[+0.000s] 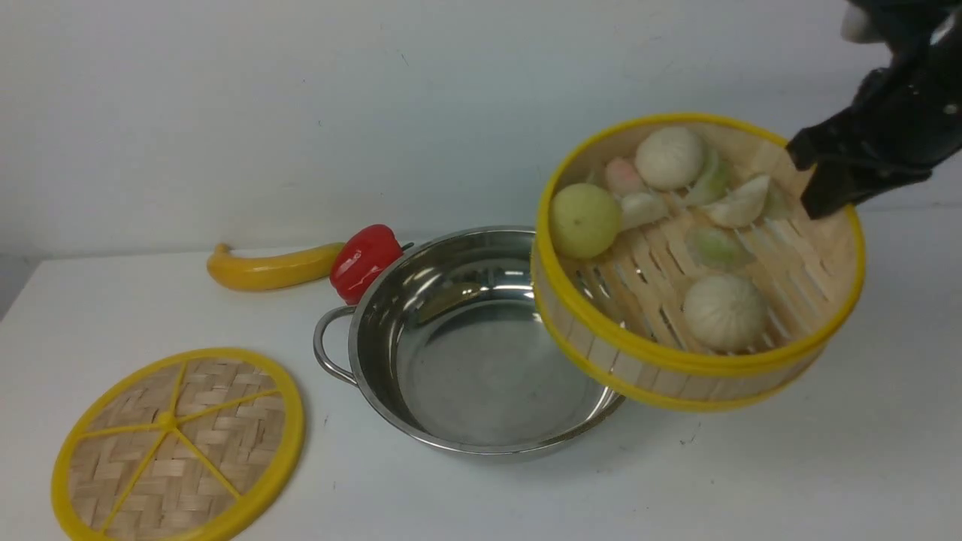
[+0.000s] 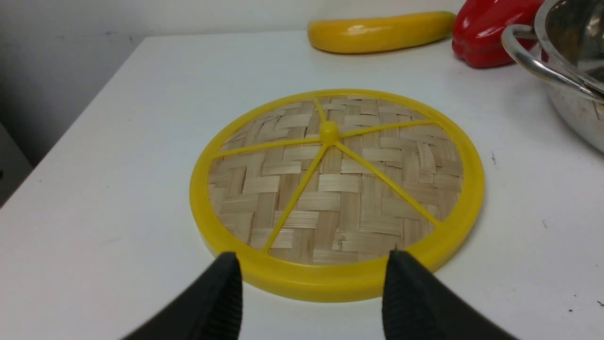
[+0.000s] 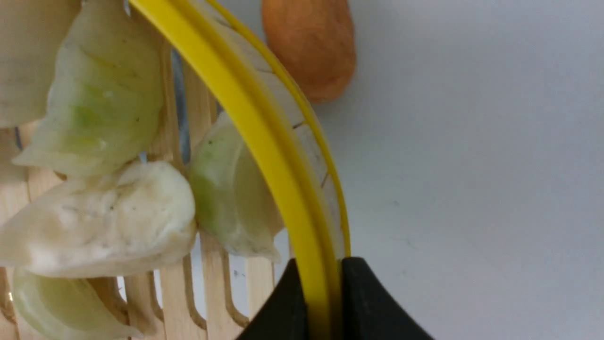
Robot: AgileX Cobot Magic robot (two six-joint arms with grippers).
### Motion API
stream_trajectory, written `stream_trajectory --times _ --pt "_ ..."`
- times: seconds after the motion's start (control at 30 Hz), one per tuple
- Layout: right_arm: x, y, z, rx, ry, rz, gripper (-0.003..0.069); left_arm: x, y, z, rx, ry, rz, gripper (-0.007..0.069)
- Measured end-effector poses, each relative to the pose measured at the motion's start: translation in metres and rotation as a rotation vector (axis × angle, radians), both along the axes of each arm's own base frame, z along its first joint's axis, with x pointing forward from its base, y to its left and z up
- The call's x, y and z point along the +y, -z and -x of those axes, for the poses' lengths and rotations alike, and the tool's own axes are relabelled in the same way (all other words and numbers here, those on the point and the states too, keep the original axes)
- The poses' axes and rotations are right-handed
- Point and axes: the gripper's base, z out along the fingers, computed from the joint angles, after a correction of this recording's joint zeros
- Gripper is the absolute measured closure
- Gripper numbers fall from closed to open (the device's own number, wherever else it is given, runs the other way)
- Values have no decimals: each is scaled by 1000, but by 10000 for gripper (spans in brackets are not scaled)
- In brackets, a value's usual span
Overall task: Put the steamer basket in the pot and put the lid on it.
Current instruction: Use the right arm to put the steamer into the iron steamer pot in the middle
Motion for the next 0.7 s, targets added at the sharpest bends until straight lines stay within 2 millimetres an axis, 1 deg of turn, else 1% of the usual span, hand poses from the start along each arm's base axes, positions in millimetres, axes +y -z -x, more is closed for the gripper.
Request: stream_trajectory --times 0.1,0.2,0.27,0.33,0.37,0.4,0.43,0.47,0.53,0.63,0.7 --pt "16 -2 -8 -16 -11 -14 610 0 0 0 0 0 0 246" --pt "34 1 -18 -21 -32 -25 610 0 0 0 0 0 0 246" --pt "46 6 -24 -18 -55 -25 610 0 0 0 0 0 0 246" --pt "61 12 -29 -15 -86 -25 610 0 0 0 0 0 0 246" --pt "72 15 -32 -16 -105 -29 610 0 0 0 0 0 0 246" --pt "72 17 -33 -12 -105 -28 610 0 0 0 0 0 0 246" --pt "84 22 -37 -8 -124 -32 610 0 0 0 0 0 0 246" --pt "90 23 -39 -10 -132 -33 610 0 0 0 0 0 0 246" --pt "104 34 -45 0 -153 -35 610 0 0 0 0 0 0 246" --pt "115 42 -49 7 -169 -35 610 0 0 0 0 0 0 246" --pt "118 48 -51 17 -171 -34 610 0 0 0 0 0 0 246"
